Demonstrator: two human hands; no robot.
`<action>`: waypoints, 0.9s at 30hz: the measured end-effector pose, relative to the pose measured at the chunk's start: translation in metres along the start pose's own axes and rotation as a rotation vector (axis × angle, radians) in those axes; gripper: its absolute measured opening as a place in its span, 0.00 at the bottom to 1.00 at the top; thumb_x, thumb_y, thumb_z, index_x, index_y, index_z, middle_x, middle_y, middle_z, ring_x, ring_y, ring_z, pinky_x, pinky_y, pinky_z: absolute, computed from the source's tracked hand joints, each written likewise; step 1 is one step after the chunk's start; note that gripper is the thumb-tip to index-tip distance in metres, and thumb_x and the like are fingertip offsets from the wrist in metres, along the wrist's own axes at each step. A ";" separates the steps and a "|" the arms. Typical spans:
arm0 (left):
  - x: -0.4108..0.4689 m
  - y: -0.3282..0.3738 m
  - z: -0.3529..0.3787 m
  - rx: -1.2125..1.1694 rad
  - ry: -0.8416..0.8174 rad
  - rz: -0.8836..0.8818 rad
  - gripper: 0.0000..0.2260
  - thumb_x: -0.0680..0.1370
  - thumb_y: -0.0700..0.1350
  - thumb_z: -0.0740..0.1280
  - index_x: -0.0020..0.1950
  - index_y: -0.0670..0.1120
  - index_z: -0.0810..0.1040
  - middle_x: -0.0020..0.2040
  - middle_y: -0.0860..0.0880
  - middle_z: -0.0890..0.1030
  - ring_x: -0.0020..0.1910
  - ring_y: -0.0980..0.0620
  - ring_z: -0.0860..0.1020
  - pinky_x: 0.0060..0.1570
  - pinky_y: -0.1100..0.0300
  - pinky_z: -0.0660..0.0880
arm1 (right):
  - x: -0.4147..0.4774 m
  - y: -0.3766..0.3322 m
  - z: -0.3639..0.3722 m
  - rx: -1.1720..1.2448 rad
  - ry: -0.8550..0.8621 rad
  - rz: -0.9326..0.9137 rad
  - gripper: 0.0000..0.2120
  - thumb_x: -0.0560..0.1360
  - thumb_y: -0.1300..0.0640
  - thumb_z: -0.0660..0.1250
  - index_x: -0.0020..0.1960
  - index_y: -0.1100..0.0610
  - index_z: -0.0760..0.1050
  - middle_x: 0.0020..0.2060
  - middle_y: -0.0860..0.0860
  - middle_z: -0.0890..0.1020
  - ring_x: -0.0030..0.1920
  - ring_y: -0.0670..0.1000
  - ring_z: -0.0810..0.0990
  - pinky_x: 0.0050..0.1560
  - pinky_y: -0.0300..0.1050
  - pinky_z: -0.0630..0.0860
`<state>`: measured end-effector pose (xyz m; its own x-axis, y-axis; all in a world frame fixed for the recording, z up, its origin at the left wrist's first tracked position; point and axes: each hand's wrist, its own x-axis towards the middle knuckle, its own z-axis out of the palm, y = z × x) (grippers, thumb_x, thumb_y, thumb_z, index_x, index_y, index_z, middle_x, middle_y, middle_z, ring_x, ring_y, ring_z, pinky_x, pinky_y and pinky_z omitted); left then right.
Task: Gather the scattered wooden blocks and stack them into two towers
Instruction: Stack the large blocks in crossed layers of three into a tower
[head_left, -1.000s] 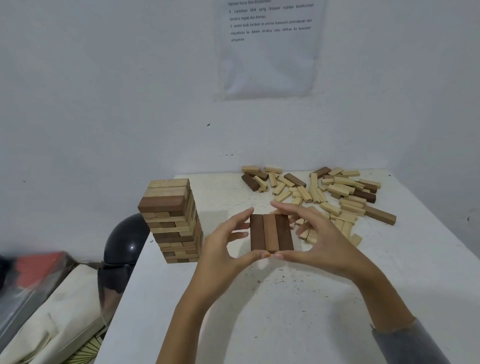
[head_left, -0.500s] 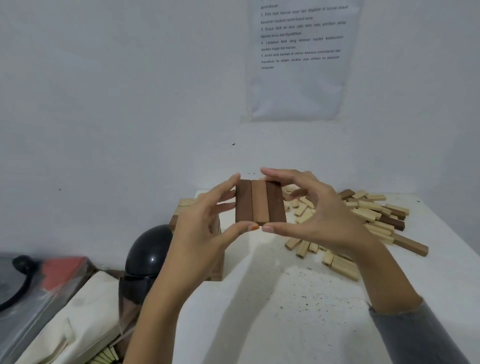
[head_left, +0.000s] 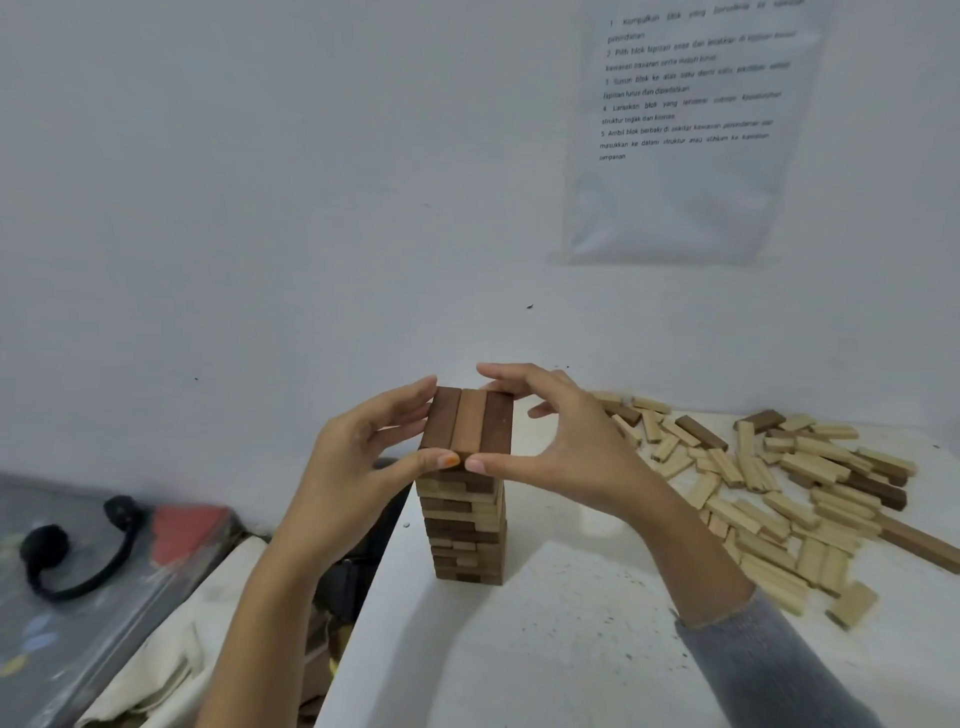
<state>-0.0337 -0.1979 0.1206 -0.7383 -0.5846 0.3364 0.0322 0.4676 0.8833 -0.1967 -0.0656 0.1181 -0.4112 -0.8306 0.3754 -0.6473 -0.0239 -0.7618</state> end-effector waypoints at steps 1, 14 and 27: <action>0.000 -0.002 -0.003 0.003 -0.001 -0.011 0.30 0.64 0.45 0.76 0.66 0.51 0.77 0.60 0.55 0.81 0.60 0.59 0.79 0.56 0.67 0.75 | 0.002 0.001 0.004 -0.008 -0.004 0.004 0.37 0.63 0.47 0.80 0.68 0.40 0.68 0.59 0.40 0.76 0.62 0.35 0.69 0.57 0.29 0.66; 0.000 -0.017 -0.012 0.042 -0.031 -0.054 0.28 0.66 0.44 0.76 0.65 0.53 0.77 0.61 0.55 0.80 0.60 0.59 0.78 0.60 0.66 0.74 | 0.008 0.004 0.020 -0.067 -0.041 0.054 0.37 0.63 0.44 0.79 0.68 0.38 0.67 0.60 0.42 0.75 0.62 0.35 0.68 0.58 0.30 0.64; -0.002 -0.019 -0.009 0.115 -0.072 -0.089 0.31 0.68 0.55 0.74 0.70 0.59 0.70 0.68 0.57 0.74 0.66 0.59 0.73 0.63 0.63 0.72 | -0.002 0.001 0.020 -0.002 -0.078 0.127 0.41 0.62 0.31 0.70 0.72 0.35 0.60 0.66 0.36 0.68 0.68 0.38 0.62 0.66 0.41 0.64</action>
<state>-0.0268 -0.2115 0.1060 -0.7815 -0.5796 0.2308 -0.1095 0.4917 0.8638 -0.1837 -0.0751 0.1057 -0.4389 -0.8676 0.2338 -0.5942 0.0851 -0.7998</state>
